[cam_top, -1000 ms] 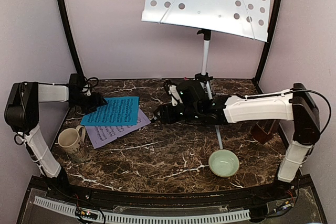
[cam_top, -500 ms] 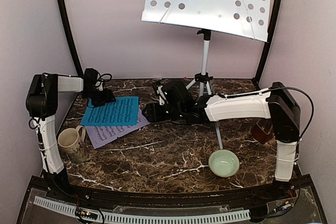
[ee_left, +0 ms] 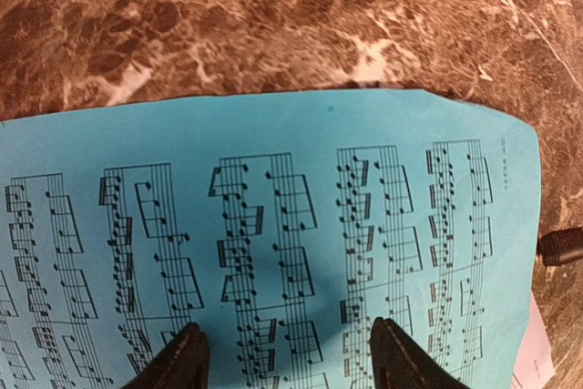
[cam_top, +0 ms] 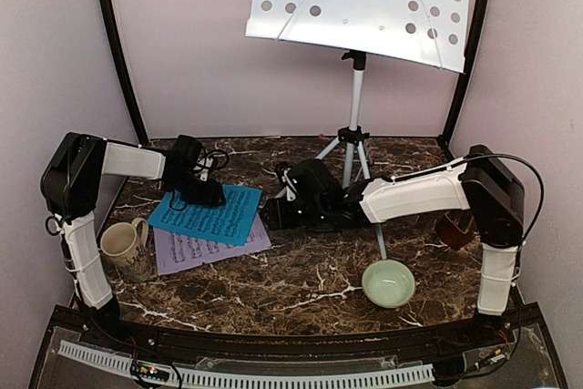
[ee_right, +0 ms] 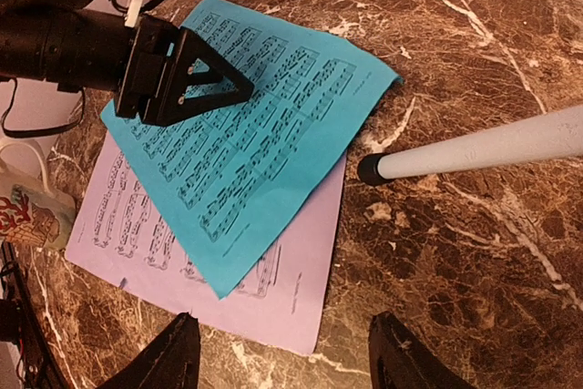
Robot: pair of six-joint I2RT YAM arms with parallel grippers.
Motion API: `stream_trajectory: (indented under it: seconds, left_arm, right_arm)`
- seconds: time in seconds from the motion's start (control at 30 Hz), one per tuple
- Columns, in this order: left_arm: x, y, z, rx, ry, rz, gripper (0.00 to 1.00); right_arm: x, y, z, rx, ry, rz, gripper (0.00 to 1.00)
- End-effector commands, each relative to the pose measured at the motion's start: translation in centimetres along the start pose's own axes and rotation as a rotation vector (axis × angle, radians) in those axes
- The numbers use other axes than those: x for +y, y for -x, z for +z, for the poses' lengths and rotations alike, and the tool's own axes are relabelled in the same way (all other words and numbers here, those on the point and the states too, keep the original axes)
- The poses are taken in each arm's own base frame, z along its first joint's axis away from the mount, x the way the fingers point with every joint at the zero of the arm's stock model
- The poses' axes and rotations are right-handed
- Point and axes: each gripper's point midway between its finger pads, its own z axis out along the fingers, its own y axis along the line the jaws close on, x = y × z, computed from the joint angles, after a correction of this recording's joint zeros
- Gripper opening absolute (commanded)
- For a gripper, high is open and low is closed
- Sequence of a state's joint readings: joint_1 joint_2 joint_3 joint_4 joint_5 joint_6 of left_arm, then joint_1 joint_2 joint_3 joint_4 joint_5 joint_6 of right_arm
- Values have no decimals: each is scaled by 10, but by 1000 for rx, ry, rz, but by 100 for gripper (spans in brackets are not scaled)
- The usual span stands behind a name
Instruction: Set up the instrument practice props
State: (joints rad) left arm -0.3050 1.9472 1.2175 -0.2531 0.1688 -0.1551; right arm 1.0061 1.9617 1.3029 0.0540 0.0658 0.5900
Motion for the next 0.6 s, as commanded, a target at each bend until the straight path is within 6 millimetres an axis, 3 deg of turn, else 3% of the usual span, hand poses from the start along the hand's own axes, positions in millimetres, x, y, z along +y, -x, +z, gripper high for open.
stream_trajectory:
  seconds: [0.0, 0.2, 0.33, 0.57]
  left_arm:
    - [-15, -83, 5, 193, -36, 4, 60]
    - [-37, -111, -3, 199, -81, 23, 54]
    - [-40, -126, -5, 203, -109, 4, 53]
    - [-45, -126, -4, 197, -127, 5, 53]
  right_arm:
    - [9, 19, -20, -66, 40, 26, 63]
    - [-3, -1, -22, -41, 32, 81, 59]
    - [-14, -20, -18, -27, 44, 198, 52]
    - [-6, -24, 12, -27, 109, 335, 49]
